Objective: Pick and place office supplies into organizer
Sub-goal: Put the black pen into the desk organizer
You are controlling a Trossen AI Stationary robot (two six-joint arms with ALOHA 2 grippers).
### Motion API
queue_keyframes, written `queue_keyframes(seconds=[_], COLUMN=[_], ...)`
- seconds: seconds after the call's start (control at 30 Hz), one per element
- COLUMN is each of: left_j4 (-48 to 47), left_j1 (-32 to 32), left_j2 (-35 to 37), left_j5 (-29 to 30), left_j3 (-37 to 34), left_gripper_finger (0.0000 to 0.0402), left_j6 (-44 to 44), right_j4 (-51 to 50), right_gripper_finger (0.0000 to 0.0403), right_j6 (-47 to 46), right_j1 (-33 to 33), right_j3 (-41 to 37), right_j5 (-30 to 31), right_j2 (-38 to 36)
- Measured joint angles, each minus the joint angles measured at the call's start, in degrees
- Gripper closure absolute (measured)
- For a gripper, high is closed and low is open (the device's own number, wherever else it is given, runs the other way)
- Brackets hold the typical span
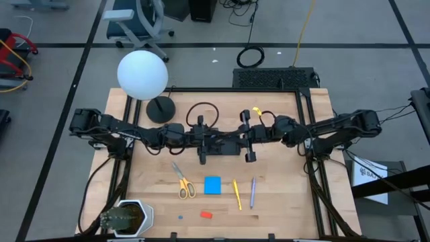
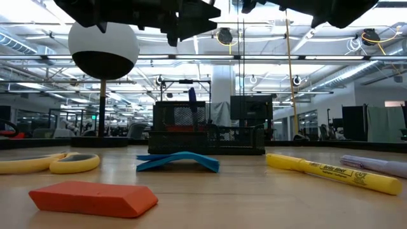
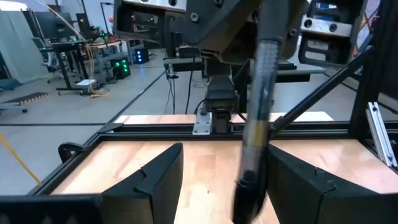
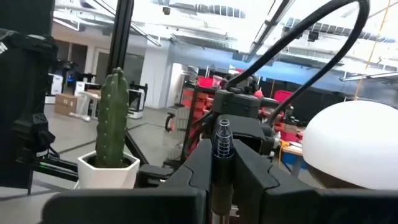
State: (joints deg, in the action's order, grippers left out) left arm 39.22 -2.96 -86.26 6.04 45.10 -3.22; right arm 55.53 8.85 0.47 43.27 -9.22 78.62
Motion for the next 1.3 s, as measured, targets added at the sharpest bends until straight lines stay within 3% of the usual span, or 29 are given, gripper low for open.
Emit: queue_keyframes(seconds=[0.17,0.4,0.63,0.87,1.0,1.3], left_j4=[-0.08,-0.25,-0.68,-0.65,-0.79,-4.28], left_j1=[0.00,-0.09,-0.05,-0.07,-0.11,-0.11], left_j2=[0.00,0.00,0.00,0.00,0.09,4.13], left_j5=[0.15,-0.69,-0.77,-1.03,-1.11,1.49], left_j3=[0.00,0.00,0.00,0.00,0.00,0.00], left_gripper_finger=[0.0219,0.0349,0.0353,0.0353,0.0353,0.0353], left_j6=[0.01,-2.34,-2.99,-2.43,-2.03,4.21], right_j4=[-0.03,-0.12,-0.62,-1.86,-4.41,-18.68], right_gripper_finger=[0.0375,0.0375,0.0373,0.0285,0.0255,0.0251], right_j6=[0.67,0.66,1.13,3.83,4.45,12.02], right_j1=[0.00,-0.09,-0.04,-0.02,0.04,0.19], right_j3=[0.00,0.00,0.00,0.00,0.00,0.02], right_j5=[0.07,0.40,2.45,7.64,7.91,8.12], right_j2=[0.01,0.01,0.03,-0.20,-1.89,-9.95])
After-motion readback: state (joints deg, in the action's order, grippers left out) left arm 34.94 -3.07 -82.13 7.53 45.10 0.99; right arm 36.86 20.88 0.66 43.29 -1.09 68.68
